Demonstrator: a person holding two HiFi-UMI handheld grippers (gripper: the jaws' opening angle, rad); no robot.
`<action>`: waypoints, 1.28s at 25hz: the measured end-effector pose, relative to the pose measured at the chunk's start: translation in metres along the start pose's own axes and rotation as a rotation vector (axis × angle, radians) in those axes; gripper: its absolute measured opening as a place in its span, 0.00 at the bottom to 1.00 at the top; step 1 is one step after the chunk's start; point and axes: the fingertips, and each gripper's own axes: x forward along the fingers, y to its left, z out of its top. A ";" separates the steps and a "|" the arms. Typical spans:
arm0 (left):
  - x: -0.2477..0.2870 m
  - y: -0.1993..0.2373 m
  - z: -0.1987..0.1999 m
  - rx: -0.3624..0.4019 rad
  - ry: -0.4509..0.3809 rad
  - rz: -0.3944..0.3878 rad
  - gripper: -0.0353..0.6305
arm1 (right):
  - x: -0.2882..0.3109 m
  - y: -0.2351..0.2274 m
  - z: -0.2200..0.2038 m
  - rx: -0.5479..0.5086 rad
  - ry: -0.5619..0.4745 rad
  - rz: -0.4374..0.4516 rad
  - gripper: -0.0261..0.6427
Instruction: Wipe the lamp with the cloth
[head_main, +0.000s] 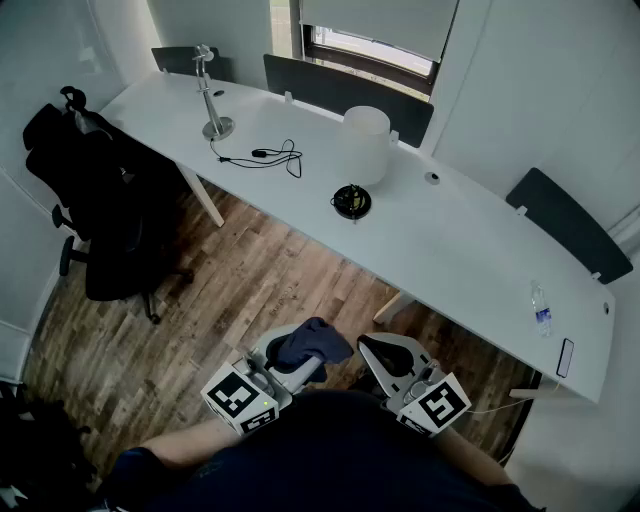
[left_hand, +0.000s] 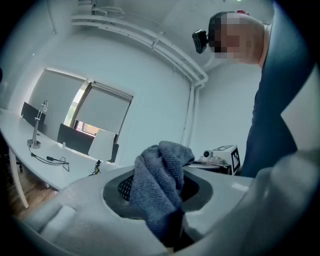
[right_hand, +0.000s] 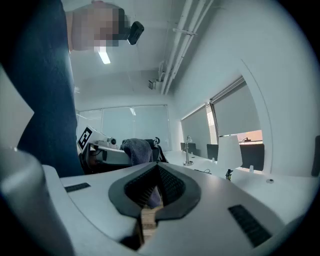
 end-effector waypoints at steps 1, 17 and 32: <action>-0.001 0.002 0.000 0.000 0.001 0.000 0.25 | 0.002 0.000 0.000 0.000 -0.001 0.000 0.05; -0.001 0.022 -0.003 0.005 0.008 0.006 0.25 | 0.016 -0.010 -0.004 0.022 -0.017 -0.010 0.06; 0.126 0.118 0.030 0.010 0.004 0.146 0.25 | 0.068 -0.185 0.013 0.010 -0.032 0.071 0.06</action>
